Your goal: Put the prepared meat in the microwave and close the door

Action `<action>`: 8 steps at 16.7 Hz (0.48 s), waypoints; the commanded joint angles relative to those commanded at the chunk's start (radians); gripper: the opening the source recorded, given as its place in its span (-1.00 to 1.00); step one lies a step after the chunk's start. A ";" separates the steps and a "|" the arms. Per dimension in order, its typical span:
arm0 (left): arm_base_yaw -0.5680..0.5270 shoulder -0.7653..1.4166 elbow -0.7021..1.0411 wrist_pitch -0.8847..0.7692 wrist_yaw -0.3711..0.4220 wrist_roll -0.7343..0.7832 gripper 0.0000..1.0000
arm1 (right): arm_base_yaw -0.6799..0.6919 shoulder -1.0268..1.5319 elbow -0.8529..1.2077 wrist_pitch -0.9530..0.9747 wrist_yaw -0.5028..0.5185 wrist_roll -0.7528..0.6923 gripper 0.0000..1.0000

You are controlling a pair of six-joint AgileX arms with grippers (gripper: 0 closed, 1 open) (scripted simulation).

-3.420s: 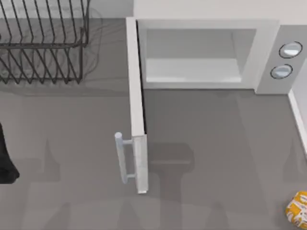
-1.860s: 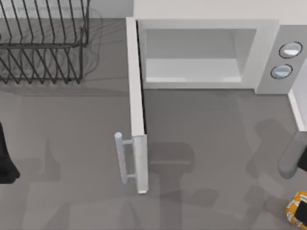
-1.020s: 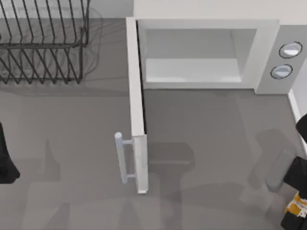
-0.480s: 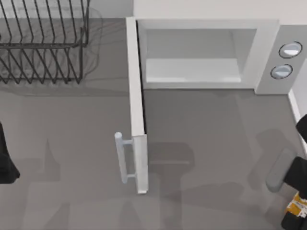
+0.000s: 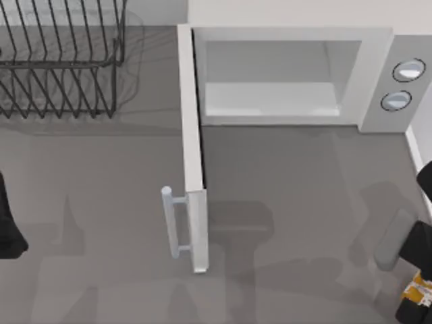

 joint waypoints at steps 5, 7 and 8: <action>0.000 0.000 0.000 0.000 0.000 0.000 1.00 | 0.000 0.000 0.000 0.000 0.000 0.000 -1.00; 0.000 0.000 0.000 0.000 0.000 0.000 1.00 | 0.000 0.000 0.000 0.000 0.000 0.000 -1.00; 0.000 0.000 0.000 0.000 0.000 0.000 1.00 | 0.000 0.000 0.000 0.000 0.000 0.000 -1.00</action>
